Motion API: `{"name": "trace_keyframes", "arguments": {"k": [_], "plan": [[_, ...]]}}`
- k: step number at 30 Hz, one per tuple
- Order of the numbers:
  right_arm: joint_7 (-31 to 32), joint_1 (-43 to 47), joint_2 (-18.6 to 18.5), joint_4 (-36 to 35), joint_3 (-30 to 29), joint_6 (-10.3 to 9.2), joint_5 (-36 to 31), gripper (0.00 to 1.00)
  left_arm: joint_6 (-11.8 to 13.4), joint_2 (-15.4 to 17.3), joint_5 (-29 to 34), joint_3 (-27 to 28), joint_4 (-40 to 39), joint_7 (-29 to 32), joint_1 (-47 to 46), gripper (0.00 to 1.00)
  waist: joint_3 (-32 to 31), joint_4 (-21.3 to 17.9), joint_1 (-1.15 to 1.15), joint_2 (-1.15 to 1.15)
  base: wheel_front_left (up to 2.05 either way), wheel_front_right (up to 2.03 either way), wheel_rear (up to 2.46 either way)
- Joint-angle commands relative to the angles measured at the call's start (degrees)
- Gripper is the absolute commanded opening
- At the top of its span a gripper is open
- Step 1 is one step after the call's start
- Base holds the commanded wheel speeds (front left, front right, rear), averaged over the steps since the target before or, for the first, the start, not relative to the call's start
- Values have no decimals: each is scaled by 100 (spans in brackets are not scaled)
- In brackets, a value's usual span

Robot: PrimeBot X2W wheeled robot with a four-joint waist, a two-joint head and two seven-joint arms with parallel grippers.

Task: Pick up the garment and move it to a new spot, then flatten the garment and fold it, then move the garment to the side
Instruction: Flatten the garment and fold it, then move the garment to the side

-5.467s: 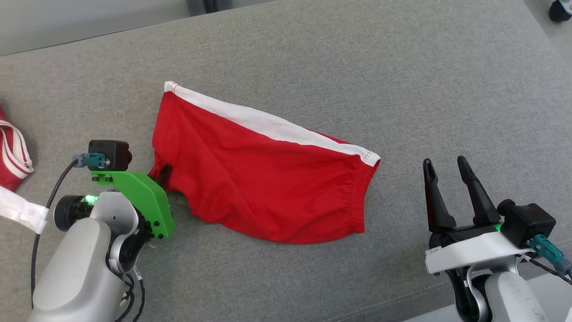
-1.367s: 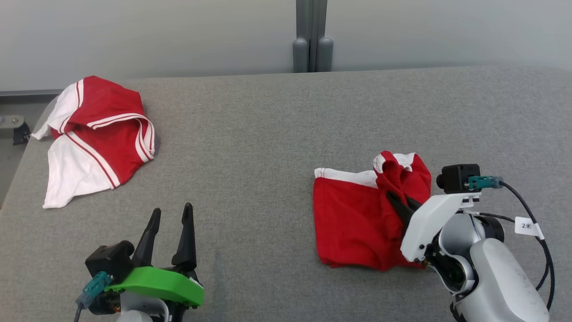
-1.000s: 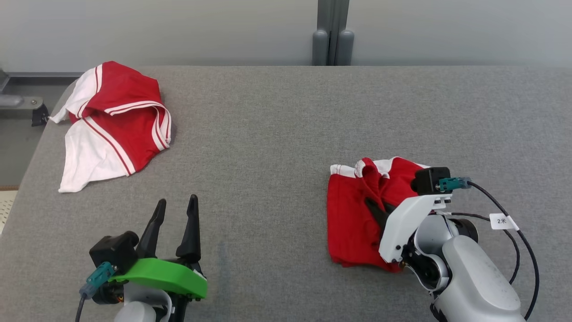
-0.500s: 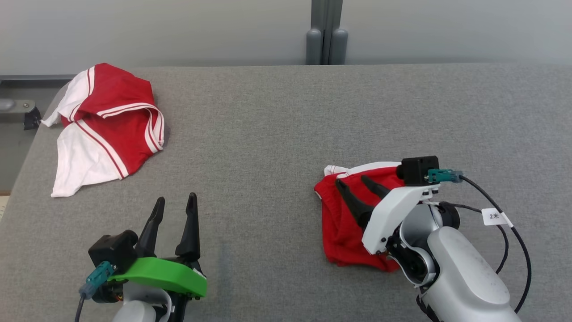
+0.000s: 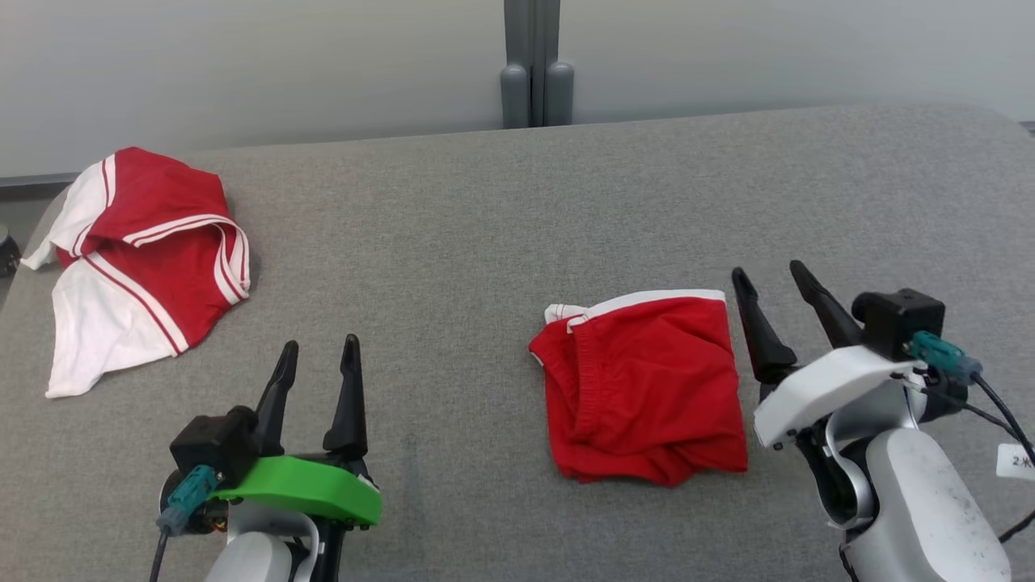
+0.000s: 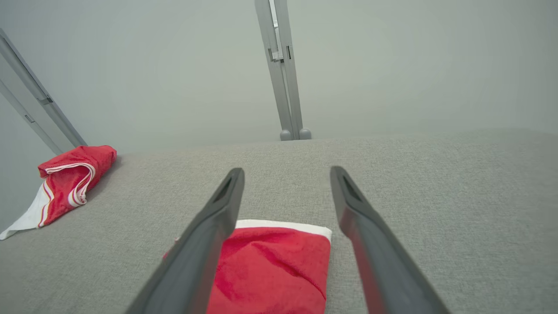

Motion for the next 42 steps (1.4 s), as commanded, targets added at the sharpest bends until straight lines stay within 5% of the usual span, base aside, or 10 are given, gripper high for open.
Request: {"name": "trace_keyframes", "arguments": {"k": [1, 9, 27, 35, 42], "plan": [[-175, 159, 13, -65, -91, -2, -140, 100, 63, 48, 98, 58, -4, -37, 64, 100, -75, -77, 0, 0, 0, 0, 0], [-801, 770, 165, -254, -358, -2, -542, 100, 109, -81, 447, 422, -234, -69, 584, 100, -222, -197, 0, 0, 0, 0, 0], [-944, 1205, 233, -265, -216, -2, -543, 100, -161, -286, 907, 881, -232, -73, 1080, 100, -368, -102, 0, 0, 0, 0, 0], [-716, 1150, 232, -116, -326, -2, -555, 100, -216, -349, 970, 944, -220, -73, 1088, 100, -329, -102, 0, 0, 0, 0, 0], [99, 937, 231, 222, -718, -2, -617, 100, -273, -408, 1028, 931, -227, -73, 998, 100, -185, 50, 0, 0, 0, 0, 0]]}}
